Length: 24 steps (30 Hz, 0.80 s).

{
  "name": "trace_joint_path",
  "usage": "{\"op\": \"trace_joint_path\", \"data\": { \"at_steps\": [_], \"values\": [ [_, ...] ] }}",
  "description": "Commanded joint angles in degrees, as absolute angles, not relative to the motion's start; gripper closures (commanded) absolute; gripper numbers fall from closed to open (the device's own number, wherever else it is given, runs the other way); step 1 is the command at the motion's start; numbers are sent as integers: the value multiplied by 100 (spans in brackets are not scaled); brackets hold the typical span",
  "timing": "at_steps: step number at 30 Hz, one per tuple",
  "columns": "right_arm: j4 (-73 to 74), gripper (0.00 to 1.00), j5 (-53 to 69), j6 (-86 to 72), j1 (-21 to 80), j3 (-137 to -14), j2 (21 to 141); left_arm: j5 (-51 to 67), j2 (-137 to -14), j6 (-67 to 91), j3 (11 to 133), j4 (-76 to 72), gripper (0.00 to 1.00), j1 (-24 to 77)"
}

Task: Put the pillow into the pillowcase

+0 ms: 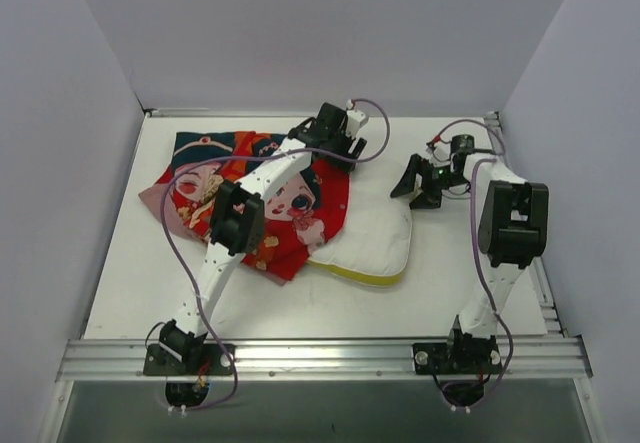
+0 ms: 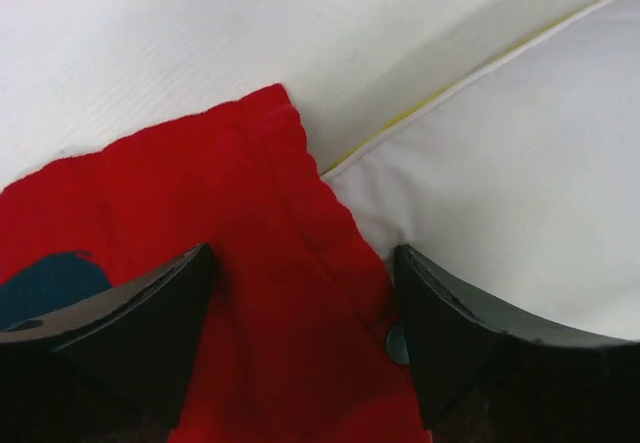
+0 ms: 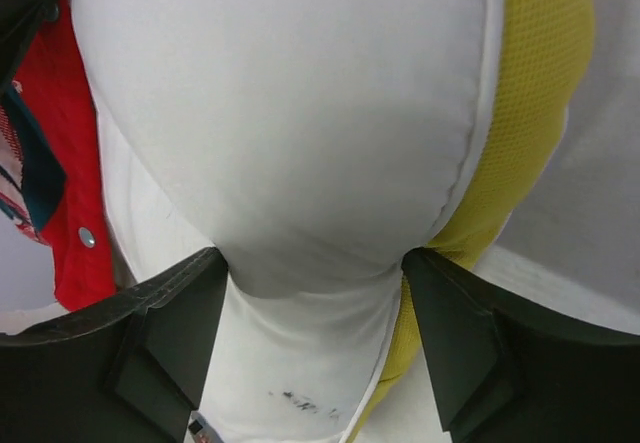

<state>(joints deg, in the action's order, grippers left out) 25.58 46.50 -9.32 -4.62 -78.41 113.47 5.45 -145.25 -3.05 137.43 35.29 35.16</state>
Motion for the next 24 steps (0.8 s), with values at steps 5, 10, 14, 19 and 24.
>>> {"op": "trace_joint_path", "data": {
  "at_steps": [5, 10, 14, 19, 24],
  "values": [
    [1653, 72, 4843, -932, -35, -6997, 11137, 316, -14686, -185, 14151, 3270, 41, 3384],
    [1670, 100, 4632, -686, -35, -6303, 10723, 1290, -14643, 342, 14115, 3164, 70, 3243],
    [1626, 100, 4719, -729, -35, -6284, 10661, 2888, -14450, 720, 13975, 2876, 100, 3331],
    [524, 100, 5684, -2243, 193, -6574, 10495, 3752, -13906, 1870, 14045, 2093, 100, 4086],
    [-2614, 100, 6240, -5040, -174, -6363, 10063, 3455, -13658, 3128, 14150, 1082, 100, 4377]
  ]
}}
